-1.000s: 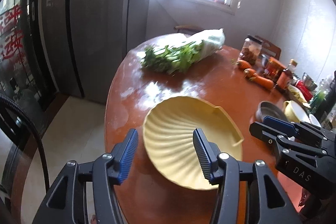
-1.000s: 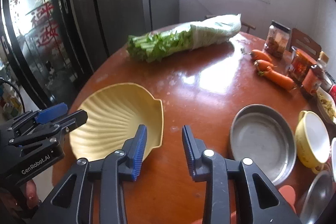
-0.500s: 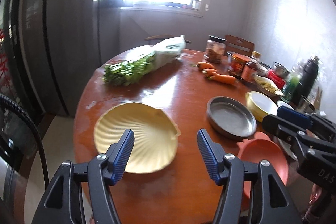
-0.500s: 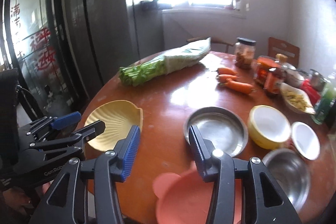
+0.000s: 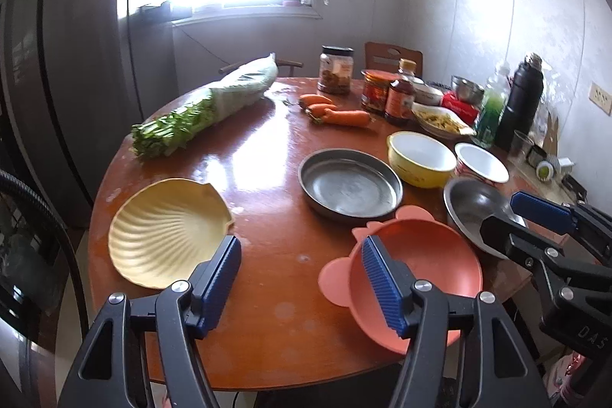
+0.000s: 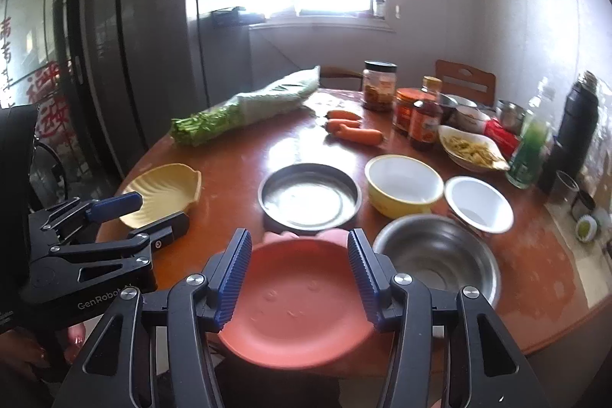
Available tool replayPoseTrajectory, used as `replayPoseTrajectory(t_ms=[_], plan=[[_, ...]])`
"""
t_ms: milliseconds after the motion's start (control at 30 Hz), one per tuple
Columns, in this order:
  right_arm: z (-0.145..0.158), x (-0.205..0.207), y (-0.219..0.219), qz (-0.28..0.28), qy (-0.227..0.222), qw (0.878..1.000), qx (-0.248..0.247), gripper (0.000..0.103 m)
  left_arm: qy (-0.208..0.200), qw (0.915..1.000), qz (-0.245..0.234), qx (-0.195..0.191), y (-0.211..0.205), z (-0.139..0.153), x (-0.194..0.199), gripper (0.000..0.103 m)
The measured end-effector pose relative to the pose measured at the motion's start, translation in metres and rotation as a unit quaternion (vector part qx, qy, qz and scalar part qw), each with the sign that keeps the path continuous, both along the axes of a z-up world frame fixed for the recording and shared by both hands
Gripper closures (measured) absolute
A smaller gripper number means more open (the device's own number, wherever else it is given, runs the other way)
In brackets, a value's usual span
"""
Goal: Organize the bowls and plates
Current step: 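Grasp the pink bear-eared plate rim with both grippers and lift it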
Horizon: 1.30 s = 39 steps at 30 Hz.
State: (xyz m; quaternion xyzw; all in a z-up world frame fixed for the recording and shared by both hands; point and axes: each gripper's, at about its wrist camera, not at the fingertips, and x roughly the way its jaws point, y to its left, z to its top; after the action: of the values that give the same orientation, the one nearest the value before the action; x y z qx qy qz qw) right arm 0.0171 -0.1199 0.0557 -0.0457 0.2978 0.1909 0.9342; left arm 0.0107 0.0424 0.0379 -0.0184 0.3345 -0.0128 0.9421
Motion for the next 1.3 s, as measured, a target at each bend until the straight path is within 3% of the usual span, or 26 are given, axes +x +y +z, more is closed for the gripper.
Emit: replayPoseTrajectory(t_ms=[333, 667, 1100, 1300], plan=[[-0.021, -0.008, -0.022, -0.017, 0.021, 1.000, -0.003, 0.048, 0.035, 0.9991, -0.019, 0.012, -0.021, -0.024, 0.011, 0.037], [-0.062, -0.004, -0.032, -0.018, 0.071, 0.997, -0.006, 0.048, 0.065, 0.9976, -0.023, 0.012, -0.025, -0.048, 0.027, 0.037], [-0.093, 0.018, -0.031, -0.022, 0.115, 0.993, 0.002, 0.048, 0.097, 0.9947, -0.032, 0.007, -0.028, -0.076, 0.054, 0.037], [-0.097, 0.024, -0.026, -0.021, 0.108, 0.994, -0.006, 0.059, 0.094, 0.9949, -0.037, 0.008, -0.029, -0.080, 0.059, 0.041]])
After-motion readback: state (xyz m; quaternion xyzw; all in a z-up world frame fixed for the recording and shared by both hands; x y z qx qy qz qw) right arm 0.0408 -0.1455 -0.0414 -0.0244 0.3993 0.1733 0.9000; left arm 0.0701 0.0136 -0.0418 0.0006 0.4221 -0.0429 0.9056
